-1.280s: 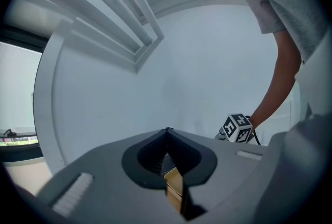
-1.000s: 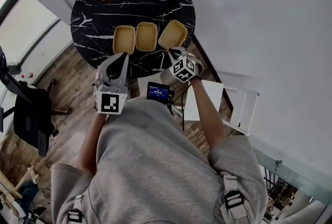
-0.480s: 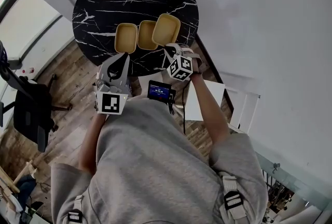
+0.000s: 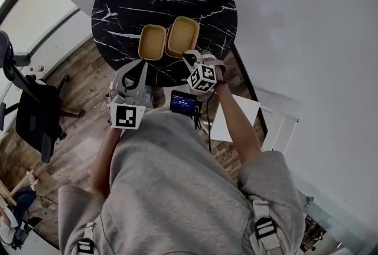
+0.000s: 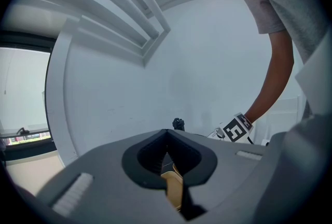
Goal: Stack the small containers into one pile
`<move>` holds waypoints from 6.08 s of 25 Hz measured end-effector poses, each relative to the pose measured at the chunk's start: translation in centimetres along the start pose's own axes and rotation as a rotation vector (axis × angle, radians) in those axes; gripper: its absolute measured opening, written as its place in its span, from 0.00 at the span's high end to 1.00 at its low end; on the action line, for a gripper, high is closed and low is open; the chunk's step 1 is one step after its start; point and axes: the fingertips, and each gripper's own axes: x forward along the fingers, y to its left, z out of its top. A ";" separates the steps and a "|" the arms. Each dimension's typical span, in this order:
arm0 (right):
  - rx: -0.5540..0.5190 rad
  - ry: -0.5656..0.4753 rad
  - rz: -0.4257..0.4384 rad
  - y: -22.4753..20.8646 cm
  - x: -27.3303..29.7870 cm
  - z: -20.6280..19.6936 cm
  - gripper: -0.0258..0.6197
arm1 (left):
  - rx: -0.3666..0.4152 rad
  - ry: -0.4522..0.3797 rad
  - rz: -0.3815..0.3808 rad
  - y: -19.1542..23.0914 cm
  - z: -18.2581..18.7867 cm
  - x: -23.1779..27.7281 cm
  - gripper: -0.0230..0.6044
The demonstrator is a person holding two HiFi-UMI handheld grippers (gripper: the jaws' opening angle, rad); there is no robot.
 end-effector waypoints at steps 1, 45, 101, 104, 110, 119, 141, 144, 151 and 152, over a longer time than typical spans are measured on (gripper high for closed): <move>-0.002 -0.003 0.008 0.2 0.3 0.2 0.91 | -0.002 0.002 0.000 0.1 0.0 0.1 0.96; 0.036 0.062 0.113 2.5 3.9 -1.2 0.89 | -0.010 0.039 0.003 0.2 -1.4 0.4 0.96; 0.223 0.085 0.026 2.6 -0.4 -4.8 0.87 | 0.364 0.512 -0.422 -5.0 -22.1 8.1 0.81; 0.263 0.105 0.013 3.7 -1.7 -6.7 0.87 | 0.453 0.581 -0.496 -6.2 -25.2 8.7 0.80; 0.338 0.117 -0.006 4.9 -3.1 -8.0 0.87 | 0.504 0.684 -0.598 -8.2 -29.2 8.8 0.76; 0.349 0.103 -0.009 5.2 -2.9 -7.3 0.87 | 0.552 0.749 -0.570 -7.8 -29.9 9.0 0.93; 0.382 0.081 -0.090 3.1 -4.4 -8.2 0.88 | 0.669 0.392 -0.577 -11.8 -18.4 13.0 0.94; 0.394 0.087 -0.100 3.0 -4.9 -8.8 0.89 | 0.672 0.404 -0.615 -13.3 -18.9 13.5 0.94; 0.414 0.095 -0.099 3.6 -5.6 -9.5 0.88 | 0.712 0.422 -0.717 -16.1 -20.5 13.8 0.93; 0.416 0.096 -0.097 3.7 -5.6 -9.7 0.88 | 0.715 0.427 -0.726 -16.4 -20.8 13.8 0.93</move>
